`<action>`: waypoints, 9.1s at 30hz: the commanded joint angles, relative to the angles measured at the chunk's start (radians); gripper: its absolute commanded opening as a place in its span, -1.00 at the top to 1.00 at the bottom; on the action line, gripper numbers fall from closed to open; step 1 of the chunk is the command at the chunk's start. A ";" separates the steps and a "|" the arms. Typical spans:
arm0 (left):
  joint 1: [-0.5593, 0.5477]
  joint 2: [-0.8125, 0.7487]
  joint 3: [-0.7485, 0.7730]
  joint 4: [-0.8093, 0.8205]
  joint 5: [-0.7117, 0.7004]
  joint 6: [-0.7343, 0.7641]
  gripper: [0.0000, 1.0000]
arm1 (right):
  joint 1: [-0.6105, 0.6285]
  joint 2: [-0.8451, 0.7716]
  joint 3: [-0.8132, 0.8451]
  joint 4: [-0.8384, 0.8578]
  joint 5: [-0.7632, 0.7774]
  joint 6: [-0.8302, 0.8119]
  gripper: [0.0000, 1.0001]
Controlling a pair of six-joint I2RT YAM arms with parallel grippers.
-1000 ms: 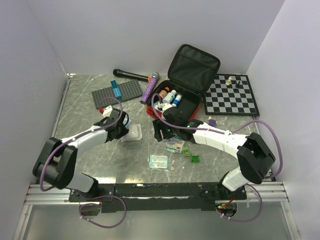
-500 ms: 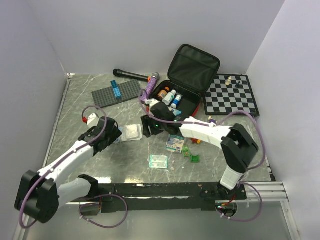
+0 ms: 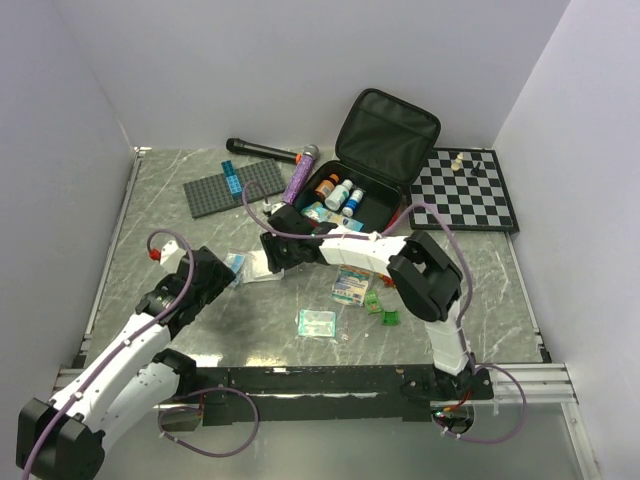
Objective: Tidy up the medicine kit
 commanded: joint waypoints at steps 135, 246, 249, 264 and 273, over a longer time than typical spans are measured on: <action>-0.511 0.964 0.551 0.187 0.108 0.595 0.61 | -0.066 -1.181 -0.699 -0.356 0.231 -0.015 -0.13; -0.004 0.862 0.689 0.384 0.346 0.240 -0.93 | -0.078 -1.217 -0.772 -0.304 0.444 0.128 -0.29; -0.003 0.922 0.781 0.341 0.355 0.274 -0.93 | -0.081 -1.189 -0.758 -0.280 0.424 0.131 -0.29; -0.026 1.117 0.950 0.307 0.453 0.389 -0.93 | -0.091 -1.249 -0.734 -0.357 0.500 0.119 -0.31; -0.033 1.167 0.914 0.319 0.472 0.424 -0.69 | -0.095 -1.255 -0.717 -0.372 0.529 0.093 -0.32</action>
